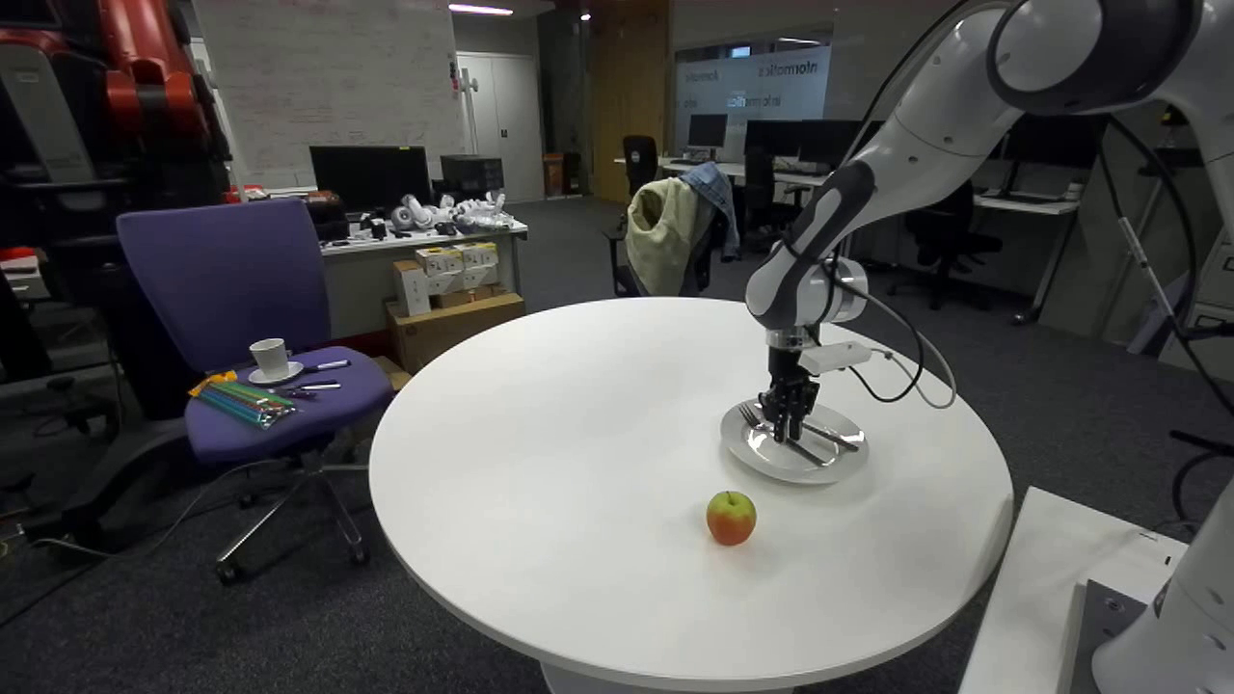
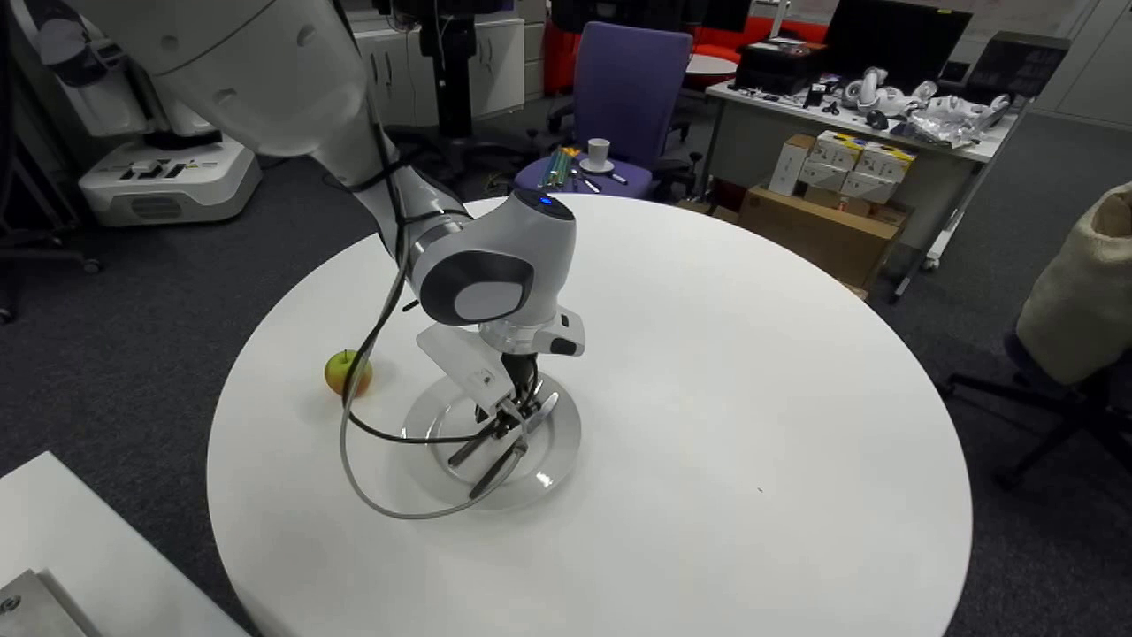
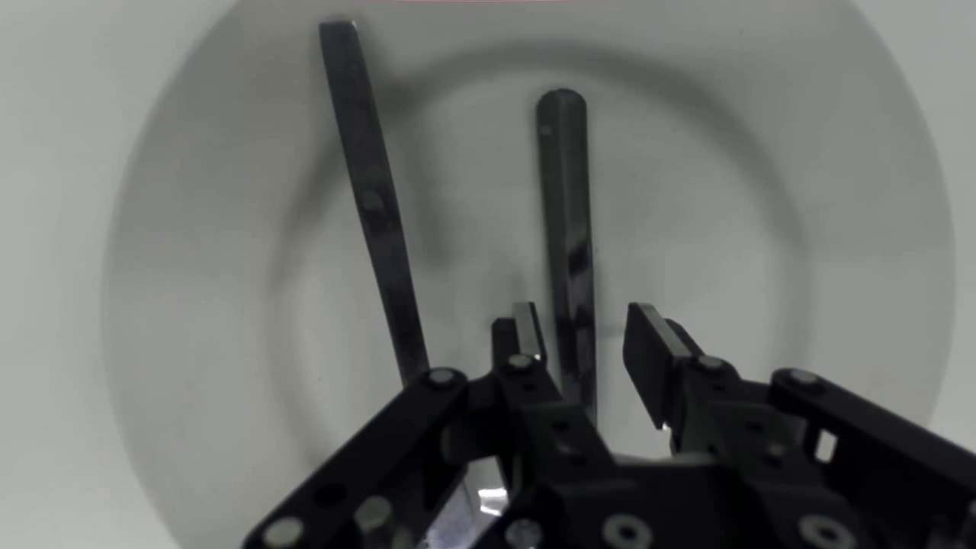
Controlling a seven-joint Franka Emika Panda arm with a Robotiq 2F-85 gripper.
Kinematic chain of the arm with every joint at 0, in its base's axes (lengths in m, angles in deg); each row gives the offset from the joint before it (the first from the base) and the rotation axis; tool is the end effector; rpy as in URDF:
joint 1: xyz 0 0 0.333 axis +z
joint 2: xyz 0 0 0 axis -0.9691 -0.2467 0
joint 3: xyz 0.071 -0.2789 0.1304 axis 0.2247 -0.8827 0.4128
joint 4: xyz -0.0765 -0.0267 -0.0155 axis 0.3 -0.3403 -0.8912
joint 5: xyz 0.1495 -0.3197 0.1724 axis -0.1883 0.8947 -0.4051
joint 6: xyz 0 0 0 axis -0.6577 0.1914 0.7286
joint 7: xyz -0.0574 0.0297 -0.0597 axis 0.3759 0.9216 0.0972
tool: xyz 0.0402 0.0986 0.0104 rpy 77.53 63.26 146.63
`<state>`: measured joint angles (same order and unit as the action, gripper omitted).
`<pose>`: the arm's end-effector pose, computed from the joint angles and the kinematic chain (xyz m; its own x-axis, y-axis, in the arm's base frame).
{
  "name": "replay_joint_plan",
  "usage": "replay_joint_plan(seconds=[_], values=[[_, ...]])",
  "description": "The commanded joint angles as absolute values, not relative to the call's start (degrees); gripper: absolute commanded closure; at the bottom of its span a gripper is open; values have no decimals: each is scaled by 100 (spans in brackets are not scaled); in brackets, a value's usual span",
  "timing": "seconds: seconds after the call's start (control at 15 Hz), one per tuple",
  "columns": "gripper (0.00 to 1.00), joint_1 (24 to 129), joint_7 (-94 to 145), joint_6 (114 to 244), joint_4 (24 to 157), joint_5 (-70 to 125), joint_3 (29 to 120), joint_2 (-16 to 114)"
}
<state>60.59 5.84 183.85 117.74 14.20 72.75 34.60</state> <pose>0.5216 -0.1957 0.1442 0.9592 -0.2172 -0.1811 -0.2357 -0.9678 -0.0878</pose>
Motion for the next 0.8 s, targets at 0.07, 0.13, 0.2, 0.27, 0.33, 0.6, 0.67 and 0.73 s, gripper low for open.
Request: replay_joint_plan(seconds=[0.07,0.13,0.2,0.27,0.33,0.6,0.67,0.73], values=[[65,6019,662,18118,11606,1599,7260,3415],[65,6026,672,18117,11604,1618,7252,3410],[67,6031,680,18118,11605,1632,7246,3409],[67,6035,686,18122,11605,1644,7241,3407],[67,6042,695,18128,11610,1654,7236,3408],[70,6051,703,18133,11617,1682,7228,3408],[75,6052,704,18135,11619,1690,7224,3410],[79,6053,704,18136,11622,1694,7222,3411]])
